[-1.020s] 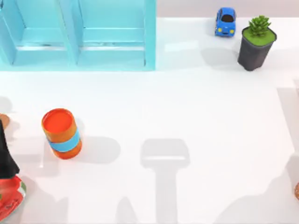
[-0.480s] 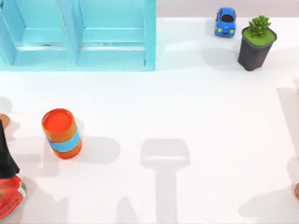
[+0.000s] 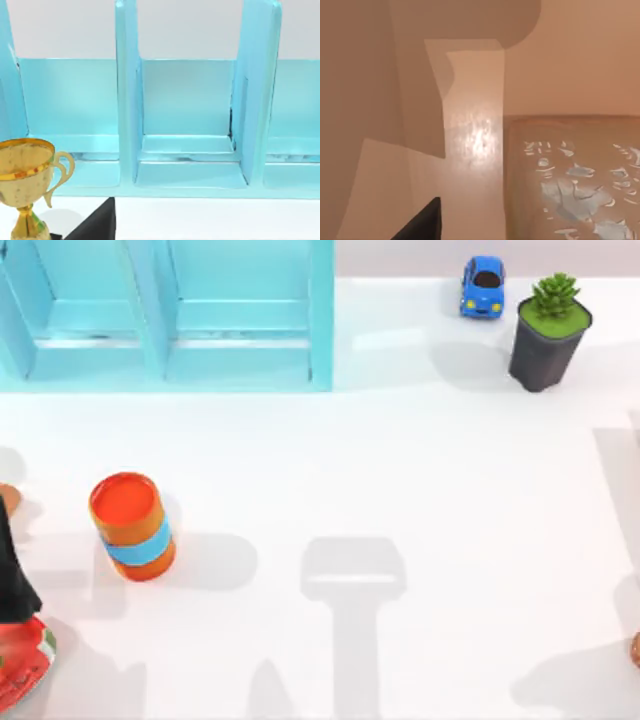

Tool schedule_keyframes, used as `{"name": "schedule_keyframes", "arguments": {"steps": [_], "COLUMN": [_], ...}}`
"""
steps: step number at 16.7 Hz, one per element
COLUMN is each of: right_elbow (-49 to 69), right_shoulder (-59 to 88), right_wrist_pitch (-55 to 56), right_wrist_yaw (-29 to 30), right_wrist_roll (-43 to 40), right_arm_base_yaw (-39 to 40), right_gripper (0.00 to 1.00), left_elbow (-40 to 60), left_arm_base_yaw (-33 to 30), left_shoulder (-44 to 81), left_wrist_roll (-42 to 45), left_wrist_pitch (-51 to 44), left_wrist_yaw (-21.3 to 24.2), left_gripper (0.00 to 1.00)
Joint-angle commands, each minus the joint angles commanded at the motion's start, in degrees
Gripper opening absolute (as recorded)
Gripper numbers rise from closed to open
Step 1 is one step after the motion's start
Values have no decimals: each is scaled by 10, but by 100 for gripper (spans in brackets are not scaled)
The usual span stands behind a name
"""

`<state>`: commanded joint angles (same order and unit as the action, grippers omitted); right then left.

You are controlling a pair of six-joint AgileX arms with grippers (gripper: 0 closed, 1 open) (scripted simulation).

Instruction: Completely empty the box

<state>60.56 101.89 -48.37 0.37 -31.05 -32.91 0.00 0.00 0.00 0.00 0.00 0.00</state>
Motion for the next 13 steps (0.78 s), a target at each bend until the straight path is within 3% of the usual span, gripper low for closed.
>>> {"name": "schedule_keyframes", "arguments": {"steps": [11,13], "right_elbow": [0,0], "right_shoulder": [0,0], "right_wrist_pitch": [0,0], "right_wrist_yaw": [0,0], "right_wrist_roll": [0,0], "right_arm_base_yaw": [0,0], "right_gripper": [2,0], "left_elbow": [0,0], "left_arm_base_yaw": [0,0], "left_shoulder": [0,0], "left_wrist_roll": [0,0], "left_wrist_pitch": [0,0], "left_wrist_yaw": [0,0], "left_gripper": [100,100]}}
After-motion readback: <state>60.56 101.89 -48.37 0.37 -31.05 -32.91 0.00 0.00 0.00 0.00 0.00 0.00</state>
